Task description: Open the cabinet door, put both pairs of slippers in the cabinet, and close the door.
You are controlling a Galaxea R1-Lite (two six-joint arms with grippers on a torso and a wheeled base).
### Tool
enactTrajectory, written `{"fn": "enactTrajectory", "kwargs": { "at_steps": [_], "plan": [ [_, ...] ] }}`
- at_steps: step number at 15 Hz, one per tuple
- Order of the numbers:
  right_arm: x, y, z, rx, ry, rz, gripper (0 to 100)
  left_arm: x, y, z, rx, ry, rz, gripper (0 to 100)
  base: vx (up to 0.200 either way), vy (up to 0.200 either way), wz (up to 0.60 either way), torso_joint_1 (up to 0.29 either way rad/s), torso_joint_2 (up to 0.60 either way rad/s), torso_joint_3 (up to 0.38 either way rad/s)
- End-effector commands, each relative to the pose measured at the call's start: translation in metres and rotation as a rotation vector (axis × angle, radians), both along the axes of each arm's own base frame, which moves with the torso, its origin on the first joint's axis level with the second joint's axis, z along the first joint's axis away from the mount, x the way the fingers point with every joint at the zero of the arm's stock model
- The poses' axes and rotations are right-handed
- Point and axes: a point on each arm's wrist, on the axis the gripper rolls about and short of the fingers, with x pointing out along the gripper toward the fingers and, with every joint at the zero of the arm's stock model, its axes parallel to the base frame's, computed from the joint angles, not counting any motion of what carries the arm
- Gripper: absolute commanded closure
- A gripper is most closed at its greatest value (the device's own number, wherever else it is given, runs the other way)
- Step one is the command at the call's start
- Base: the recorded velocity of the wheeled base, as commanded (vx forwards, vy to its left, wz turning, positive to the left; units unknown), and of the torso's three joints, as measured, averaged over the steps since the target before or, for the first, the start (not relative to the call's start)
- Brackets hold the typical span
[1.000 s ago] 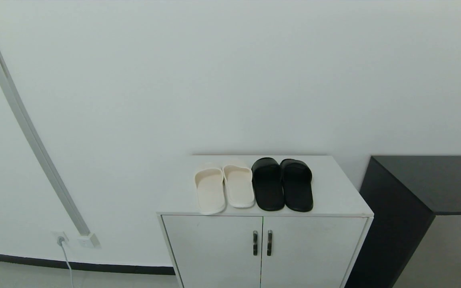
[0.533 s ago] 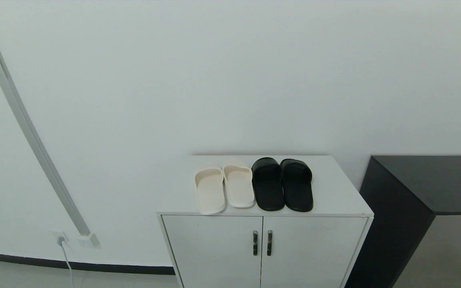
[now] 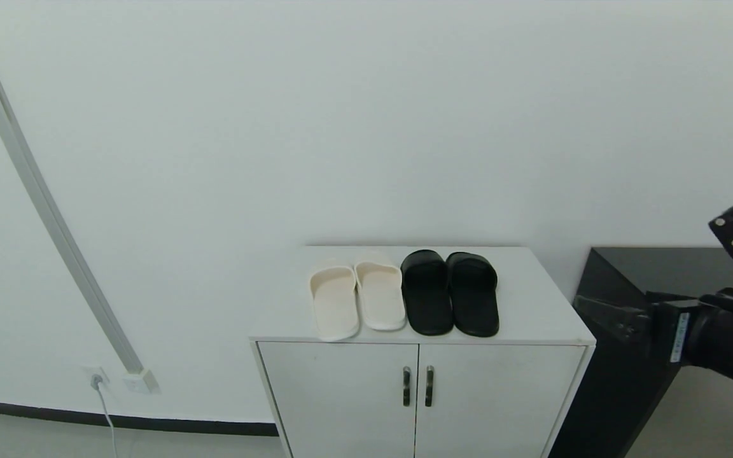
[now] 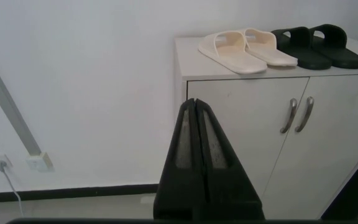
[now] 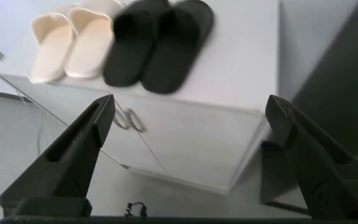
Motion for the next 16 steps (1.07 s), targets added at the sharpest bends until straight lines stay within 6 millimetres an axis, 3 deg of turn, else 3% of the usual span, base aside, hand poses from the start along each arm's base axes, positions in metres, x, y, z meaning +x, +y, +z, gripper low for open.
{"fn": "enactTrajectory", "kwargs": {
  "at_steps": [1, 5, 12, 16],
  "plan": [
    [0.029, 0.048, -0.012, -0.039, 0.043, 0.010, 0, 0.000, 0.000, 0.000, 0.000, 0.001, -0.001, 100, 0.000, 0.000, 0.00, 0.000, 0.00, 0.000],
    [0.060, 0.091, -0.033, -0.064, 0.019, -0.035, 0, 0.000, 0.000, 0.000, -0.003, 0.001, -0.001, 100, 0.000, 0.000, 0.00, 0.000, 0.00, 0.000],
    [0.111, 0.134, -0.058, -0.092, -0.013, -0.155, 0, 0.000, 0.000, 0.000, -0.007, 0.000, -0.001, 100, 0.000, 0.000, 0.00, 0.000, 0.00, 0.000],
    [0.141, 0.149, -0.059, -0.074, -0.043, -0.201, 0, 0.000, 0.000, 0.000, -0.007, 0.000, -0.001, 100, 0.000, 0.000, 0.00, 0.000, 0.00, 0.000]
  ]
}}
